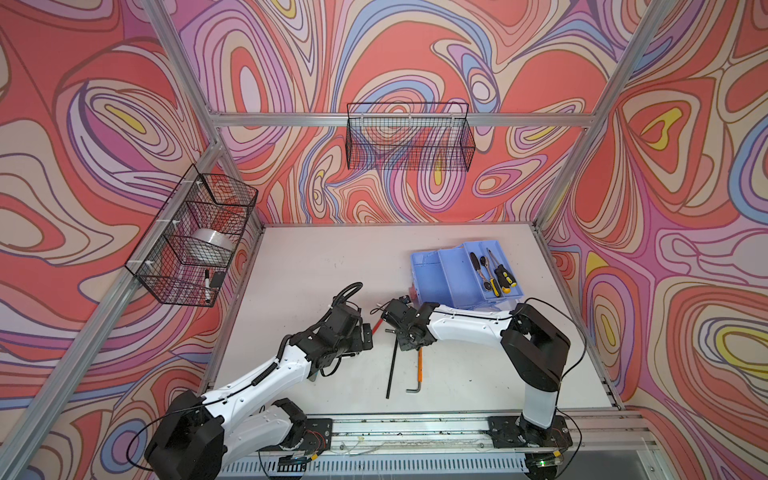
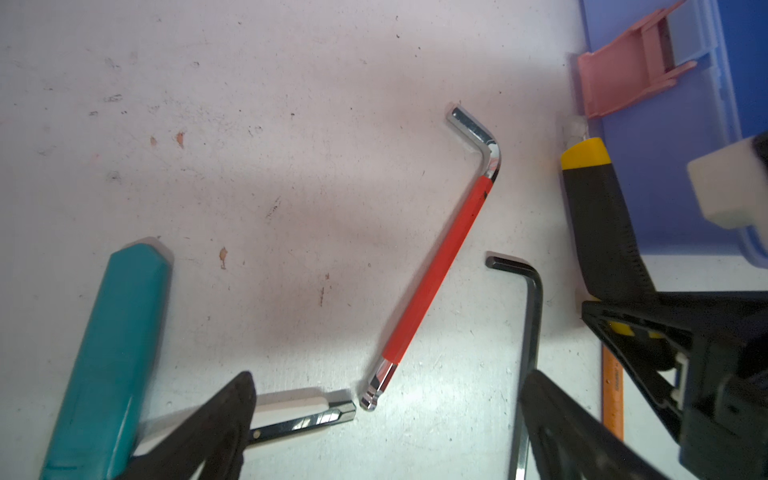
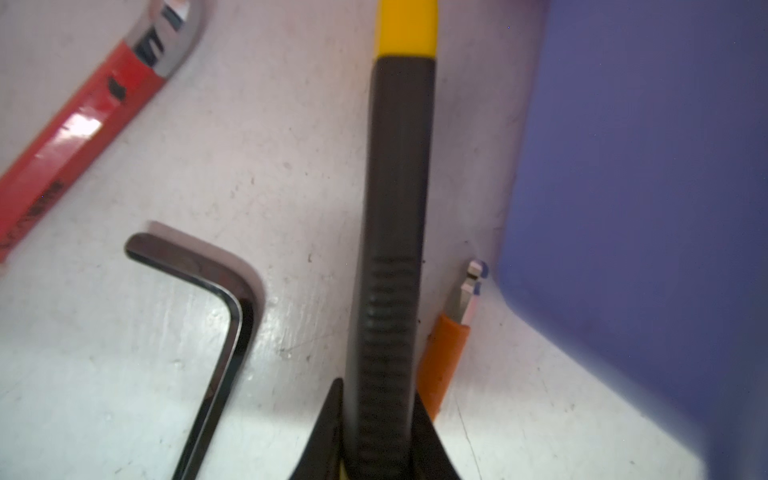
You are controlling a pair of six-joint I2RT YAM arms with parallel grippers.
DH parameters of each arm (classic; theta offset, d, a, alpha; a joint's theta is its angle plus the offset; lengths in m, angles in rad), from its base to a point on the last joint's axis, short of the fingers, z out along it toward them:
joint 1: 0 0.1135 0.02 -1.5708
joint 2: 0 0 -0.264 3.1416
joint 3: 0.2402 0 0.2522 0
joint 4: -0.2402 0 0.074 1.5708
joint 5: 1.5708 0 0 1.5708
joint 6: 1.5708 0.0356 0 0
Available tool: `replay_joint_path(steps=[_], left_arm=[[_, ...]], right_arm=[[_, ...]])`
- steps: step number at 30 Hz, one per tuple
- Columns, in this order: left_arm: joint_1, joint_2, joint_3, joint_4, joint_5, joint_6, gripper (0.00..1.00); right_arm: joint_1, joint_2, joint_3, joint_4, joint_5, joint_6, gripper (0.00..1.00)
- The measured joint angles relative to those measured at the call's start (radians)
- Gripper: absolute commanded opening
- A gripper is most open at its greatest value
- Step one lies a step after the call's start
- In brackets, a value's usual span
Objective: Pack the tool kit
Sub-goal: 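Close the right gripper on the utility knife and lift it, then carry the utility knife with the right gripper over the box's middle tray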
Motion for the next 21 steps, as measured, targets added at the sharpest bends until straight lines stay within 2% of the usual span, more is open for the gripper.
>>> replay_joint_path(steps=[12, 21], left_arm=[[0.000, -0.020, 0.000, -0.009, -0.026, 0.001, 1.00], [0.000, -0.037, 0.000, -0.016, -0.040, 0.001, 1.00]], right_arm=[[-0.014, -0.171, 0.119, -0.061, 0.100, -0.100, 0.02], [-0.193, -0.243, 0.082, -0.108, 0.182, -0.217, 0.01]])
